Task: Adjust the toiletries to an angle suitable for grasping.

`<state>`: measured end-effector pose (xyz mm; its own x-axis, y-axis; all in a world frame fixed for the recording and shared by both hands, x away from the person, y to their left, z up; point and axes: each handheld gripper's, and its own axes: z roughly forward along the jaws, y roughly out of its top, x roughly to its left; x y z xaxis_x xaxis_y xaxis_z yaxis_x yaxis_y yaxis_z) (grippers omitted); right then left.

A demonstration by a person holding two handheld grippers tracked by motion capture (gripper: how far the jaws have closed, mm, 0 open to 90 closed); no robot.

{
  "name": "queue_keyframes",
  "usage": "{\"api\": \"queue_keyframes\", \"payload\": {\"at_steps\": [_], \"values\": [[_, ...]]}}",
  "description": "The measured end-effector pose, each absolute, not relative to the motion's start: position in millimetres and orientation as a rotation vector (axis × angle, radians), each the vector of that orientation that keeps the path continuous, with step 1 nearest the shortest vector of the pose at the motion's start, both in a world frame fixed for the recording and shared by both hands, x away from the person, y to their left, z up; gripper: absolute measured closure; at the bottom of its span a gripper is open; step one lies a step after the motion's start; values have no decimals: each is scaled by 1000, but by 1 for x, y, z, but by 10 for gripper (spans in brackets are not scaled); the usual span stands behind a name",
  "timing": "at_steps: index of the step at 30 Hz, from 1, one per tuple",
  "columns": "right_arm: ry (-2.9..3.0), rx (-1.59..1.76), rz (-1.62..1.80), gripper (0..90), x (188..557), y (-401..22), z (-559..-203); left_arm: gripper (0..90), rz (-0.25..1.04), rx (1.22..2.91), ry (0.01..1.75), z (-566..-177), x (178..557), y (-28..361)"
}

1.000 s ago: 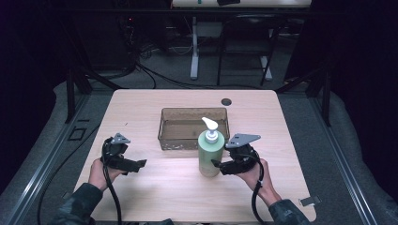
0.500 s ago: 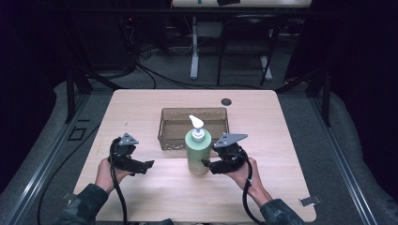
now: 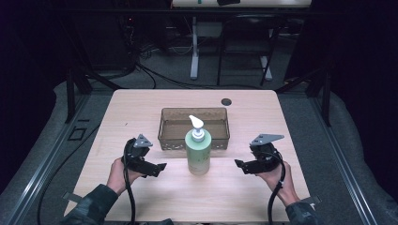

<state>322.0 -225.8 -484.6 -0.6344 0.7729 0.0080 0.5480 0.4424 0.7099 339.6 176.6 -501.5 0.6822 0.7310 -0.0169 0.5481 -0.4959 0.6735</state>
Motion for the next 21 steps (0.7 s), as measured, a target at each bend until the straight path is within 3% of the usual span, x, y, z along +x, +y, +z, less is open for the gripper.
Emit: {"api": "queue_keyframes", "payload": {"at_steps": [11,21], "values": [[2290,1318,885,170,308,-282,-492,1,337,2220,895,-497,337,142],[2310,1342,852,169,317,-281,-498,0,316,2206,822,-490,335,110]]}}
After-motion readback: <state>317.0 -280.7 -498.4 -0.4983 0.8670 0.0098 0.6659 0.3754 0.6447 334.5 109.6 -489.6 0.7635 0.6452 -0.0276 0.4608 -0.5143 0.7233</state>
